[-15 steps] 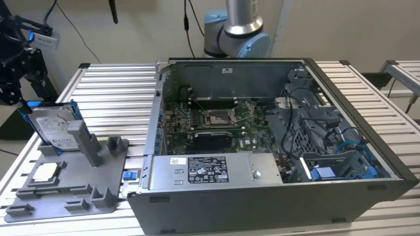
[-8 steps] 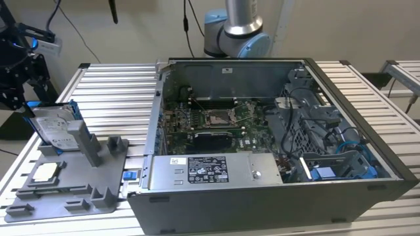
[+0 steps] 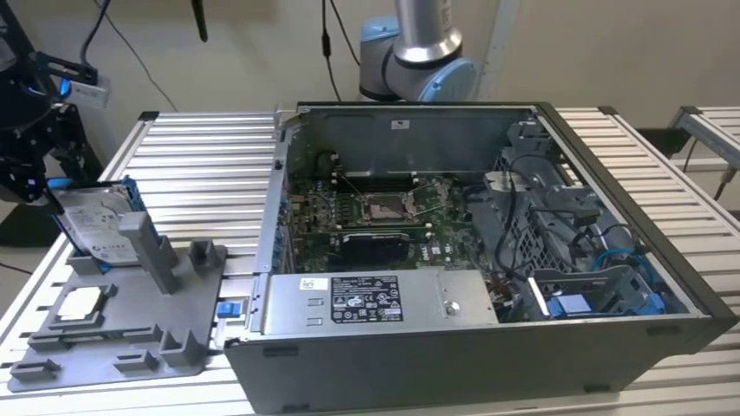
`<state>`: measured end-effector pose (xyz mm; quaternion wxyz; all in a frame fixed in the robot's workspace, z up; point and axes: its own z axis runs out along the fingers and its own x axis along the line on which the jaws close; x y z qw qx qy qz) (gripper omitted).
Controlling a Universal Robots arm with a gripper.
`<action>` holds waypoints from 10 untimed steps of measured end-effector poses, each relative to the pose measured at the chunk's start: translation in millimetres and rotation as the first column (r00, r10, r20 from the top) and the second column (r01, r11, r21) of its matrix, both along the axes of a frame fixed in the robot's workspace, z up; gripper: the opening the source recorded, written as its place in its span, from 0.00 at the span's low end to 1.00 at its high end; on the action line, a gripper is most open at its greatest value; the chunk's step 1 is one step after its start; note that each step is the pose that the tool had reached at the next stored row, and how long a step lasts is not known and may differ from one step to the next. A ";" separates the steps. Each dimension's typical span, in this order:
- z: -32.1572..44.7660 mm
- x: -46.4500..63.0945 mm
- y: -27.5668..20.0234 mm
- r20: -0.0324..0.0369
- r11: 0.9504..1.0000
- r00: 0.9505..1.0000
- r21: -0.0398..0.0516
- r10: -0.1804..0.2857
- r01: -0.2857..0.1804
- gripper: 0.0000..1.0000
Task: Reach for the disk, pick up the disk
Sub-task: 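Pick up the disk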
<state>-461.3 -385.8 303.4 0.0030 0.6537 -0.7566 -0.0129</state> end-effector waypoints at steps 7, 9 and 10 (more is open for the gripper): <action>-12.8 -0.3 0.3 0.002 1.000 1.000 0.000 0.015 -0.015 1.00; -16.5 -0.3 0.6 0.003 1.000 1.000 0.000 0.020 -0.020 1.00; -18.2 -0.4 0.7 0.004 1.000 1.000 0.000 0.021 -0.021 1.00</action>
